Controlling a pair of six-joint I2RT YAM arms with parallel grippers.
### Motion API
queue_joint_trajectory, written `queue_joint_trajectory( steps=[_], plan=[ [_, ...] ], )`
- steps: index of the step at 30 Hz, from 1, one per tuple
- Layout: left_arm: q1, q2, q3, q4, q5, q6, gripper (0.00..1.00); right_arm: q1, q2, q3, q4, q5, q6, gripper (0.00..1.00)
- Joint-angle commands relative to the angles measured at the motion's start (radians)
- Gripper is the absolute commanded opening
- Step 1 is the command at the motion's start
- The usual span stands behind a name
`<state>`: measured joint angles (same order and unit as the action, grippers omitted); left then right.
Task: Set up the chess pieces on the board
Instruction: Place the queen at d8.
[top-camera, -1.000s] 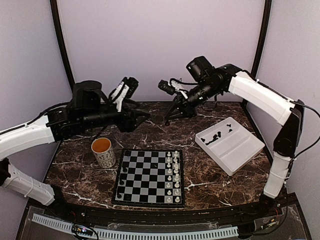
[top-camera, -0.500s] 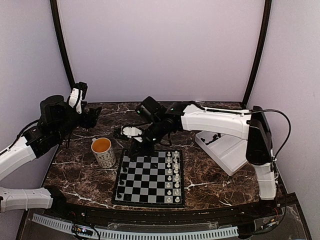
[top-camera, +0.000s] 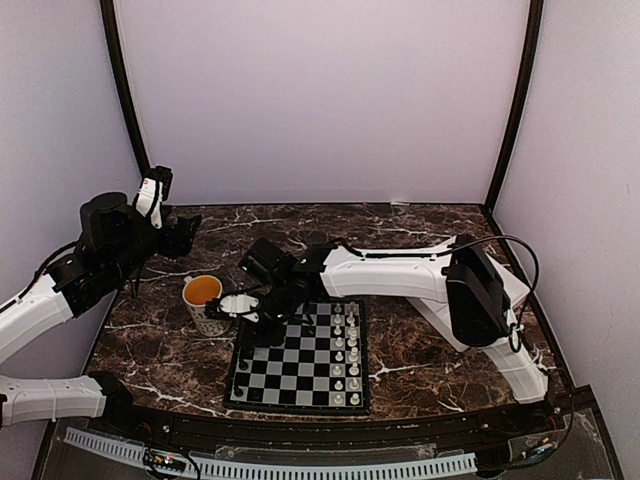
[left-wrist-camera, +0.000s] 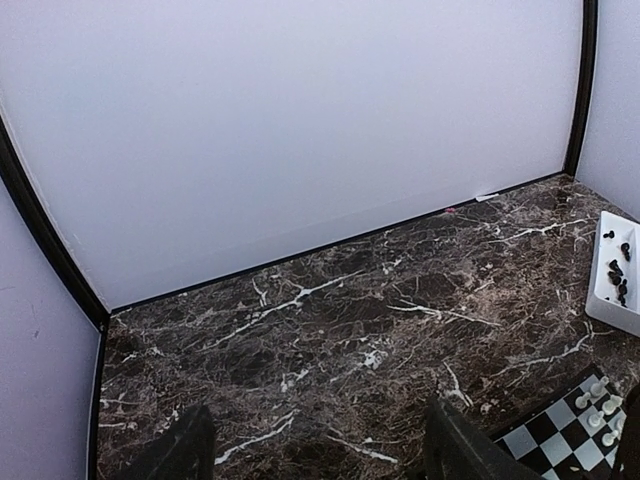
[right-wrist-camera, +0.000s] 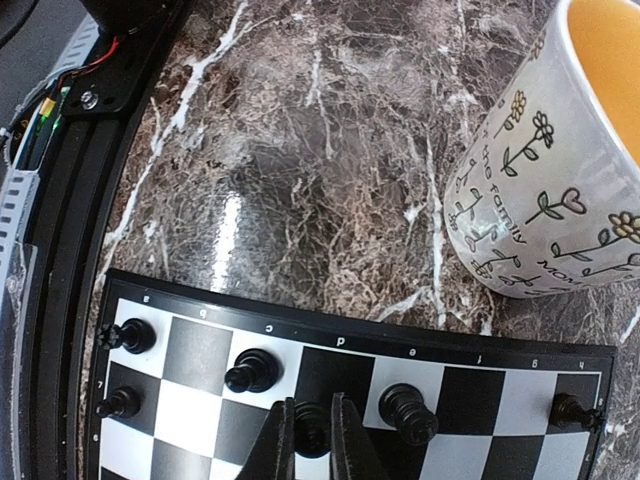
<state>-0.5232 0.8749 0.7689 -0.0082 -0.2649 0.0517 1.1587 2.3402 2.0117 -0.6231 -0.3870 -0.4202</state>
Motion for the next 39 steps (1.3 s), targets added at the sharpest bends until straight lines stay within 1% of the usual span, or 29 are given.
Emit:
queue_joint_trajectory(
  steps=[1, 11, 19, 39],
  plan=[
    [0.013, -0.023, -0.003, 0.025, 0.026, -0.022, 0.74, 0.004, 0.025, 0.064, 0.032, 0.024, 0.023, 0.00],
    [0.034, -0.011, 0.002, 0.027, 0.072, -0.033, 0.74, 0.006, 0.073, 0.103, 0.027, 0.033, 0.034, 0.00],
    [0.042, -0.006, 0.003, 0.025, 0.083, -0.036, 0.74, 0.005, 0.091, 0.102, 0.023, 0.031, 0.035, 0.00],
    [0.059, 0.005, 0.005, 0.024, 0.111, -0.035, 0.74, 0.016, 0.087, 0.085, 0.007, 0.018, 0.014, 0.01]
  ],
)
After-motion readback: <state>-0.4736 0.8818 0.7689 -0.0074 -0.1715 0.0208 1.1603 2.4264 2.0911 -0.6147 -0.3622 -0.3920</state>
